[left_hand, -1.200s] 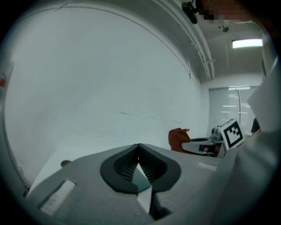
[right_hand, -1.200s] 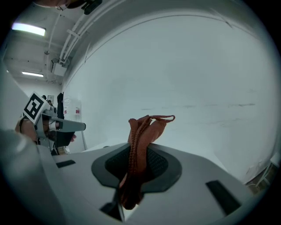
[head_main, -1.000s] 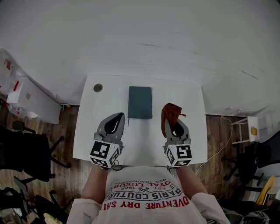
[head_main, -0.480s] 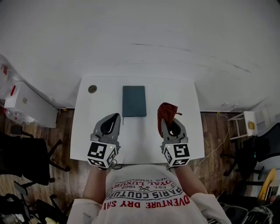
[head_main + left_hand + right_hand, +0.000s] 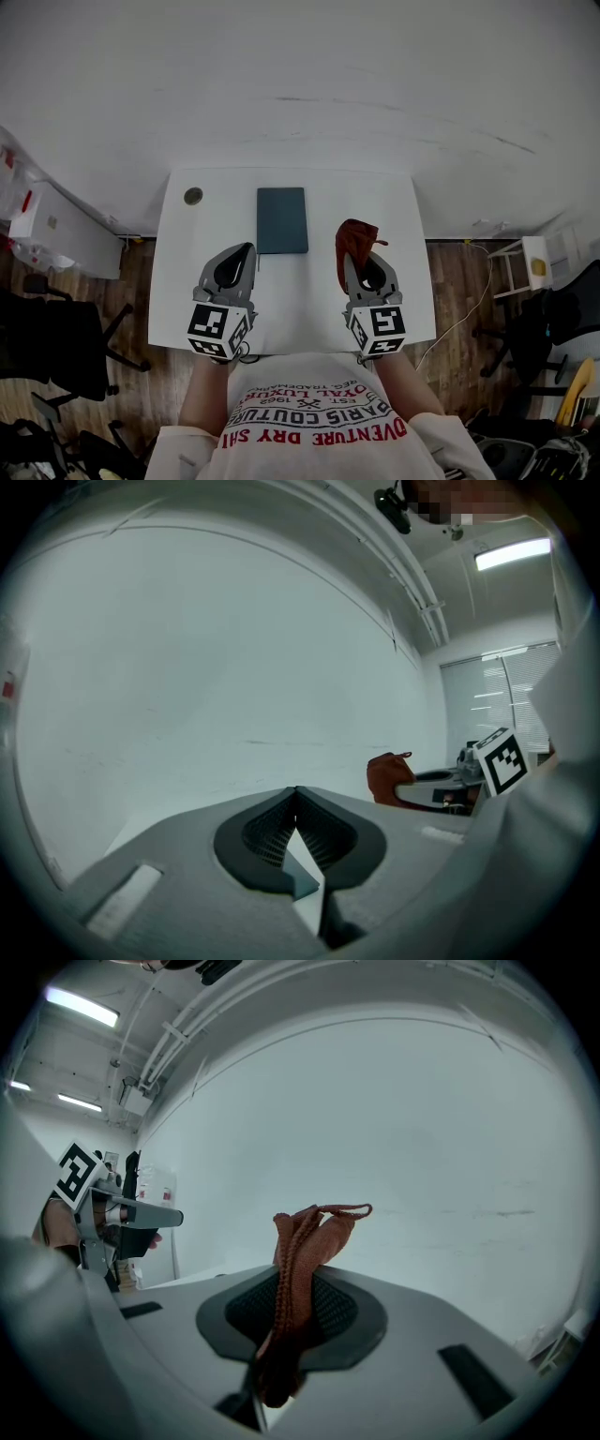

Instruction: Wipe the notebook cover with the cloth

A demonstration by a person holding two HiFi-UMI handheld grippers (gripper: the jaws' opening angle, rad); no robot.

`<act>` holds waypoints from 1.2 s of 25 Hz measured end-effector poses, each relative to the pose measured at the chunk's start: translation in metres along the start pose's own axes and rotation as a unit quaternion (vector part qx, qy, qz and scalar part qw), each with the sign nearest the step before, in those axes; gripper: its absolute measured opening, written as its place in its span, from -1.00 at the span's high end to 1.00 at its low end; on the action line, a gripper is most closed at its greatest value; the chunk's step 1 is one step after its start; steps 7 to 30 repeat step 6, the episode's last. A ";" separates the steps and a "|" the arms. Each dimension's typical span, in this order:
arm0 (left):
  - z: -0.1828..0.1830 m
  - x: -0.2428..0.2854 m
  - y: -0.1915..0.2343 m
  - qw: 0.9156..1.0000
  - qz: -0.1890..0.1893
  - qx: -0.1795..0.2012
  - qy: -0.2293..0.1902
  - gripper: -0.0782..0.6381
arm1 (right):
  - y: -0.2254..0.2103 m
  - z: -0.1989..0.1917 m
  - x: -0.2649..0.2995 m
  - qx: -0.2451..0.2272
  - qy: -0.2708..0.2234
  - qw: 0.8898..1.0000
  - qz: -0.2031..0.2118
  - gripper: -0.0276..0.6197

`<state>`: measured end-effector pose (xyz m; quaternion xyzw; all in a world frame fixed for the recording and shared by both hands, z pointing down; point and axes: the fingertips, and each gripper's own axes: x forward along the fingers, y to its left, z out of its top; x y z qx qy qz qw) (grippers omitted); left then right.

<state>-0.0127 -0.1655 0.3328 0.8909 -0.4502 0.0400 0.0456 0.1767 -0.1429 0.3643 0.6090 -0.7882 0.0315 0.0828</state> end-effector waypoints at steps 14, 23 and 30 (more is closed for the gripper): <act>-0.002 0.011 0.001 1.000 -0.004 0.005 0.008 0.76 | -0.010 -0.014 0.013 0.023 0.040 0.999 -0.001 0.69; -0.002 0.011 0.001 1.000 -0.004 0.005 0.008 0.76 | -0.010 -0.014 0.013 0.023 0.040 0.999 -0.001 0.69; -0.002 0.011 0.001 1.000 -0.004 0.005 0.008 0.76 | -0.010 -0.014 0.013 0.023 0.040 0.999 -0.001 0.69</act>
